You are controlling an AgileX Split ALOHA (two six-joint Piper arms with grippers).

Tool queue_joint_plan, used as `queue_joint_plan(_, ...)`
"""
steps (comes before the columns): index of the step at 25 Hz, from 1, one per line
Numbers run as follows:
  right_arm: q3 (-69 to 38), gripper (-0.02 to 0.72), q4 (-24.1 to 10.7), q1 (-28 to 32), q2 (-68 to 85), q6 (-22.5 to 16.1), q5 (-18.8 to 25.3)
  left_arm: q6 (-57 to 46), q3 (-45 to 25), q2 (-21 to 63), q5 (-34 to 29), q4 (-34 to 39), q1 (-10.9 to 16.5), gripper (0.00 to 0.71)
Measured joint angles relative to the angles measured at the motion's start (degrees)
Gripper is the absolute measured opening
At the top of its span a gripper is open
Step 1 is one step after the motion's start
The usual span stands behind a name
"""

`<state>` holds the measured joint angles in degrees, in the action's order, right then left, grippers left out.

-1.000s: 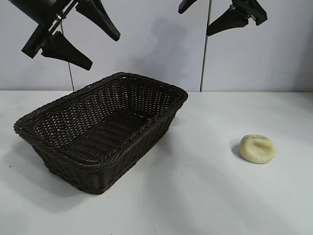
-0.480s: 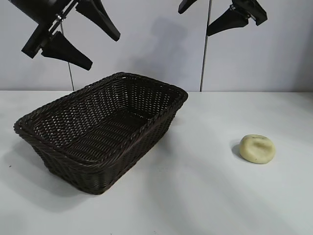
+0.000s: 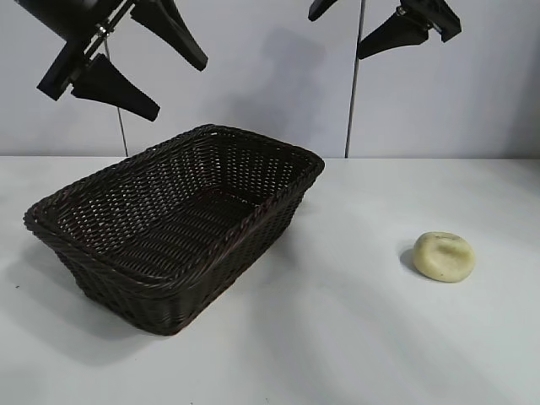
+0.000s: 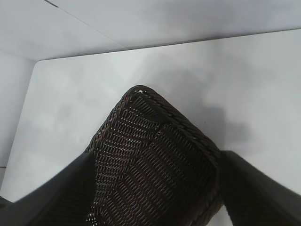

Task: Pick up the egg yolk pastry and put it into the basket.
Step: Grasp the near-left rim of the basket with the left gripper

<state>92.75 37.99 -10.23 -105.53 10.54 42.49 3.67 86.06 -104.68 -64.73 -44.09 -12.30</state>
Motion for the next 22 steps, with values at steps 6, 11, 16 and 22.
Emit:
queue_joint_plan(6, 0.00, 0.528, 0.00, 0.00, 0.00, 0.00, 0.00, -18.52, 0.00, 6.94, -0.23, 16.79, -0.34, 0.511)
queue_joint_plan(11, 0.00, 0.528, 0.00, 0.00, 0.00, 0.00, 0.06, -30.45, -0.11, 9.83, -0.43, 26.13, -4.77, 0.511)
queue_joint_plan(16, 0.00, 0.528, 0.00, 0.00, 0.00, 0.00, 0.31, -40.40, -4.36, 9.85, 0.47, 33.58, -10.06, 0.511)
queue_joint_plan(22, 0.00, 0.528, 0.00, 0.00, 0.00, 0.00, 0.43, -46.95, -15.30, 9.85, 5.34, 35.06, -10.40, 0.511)
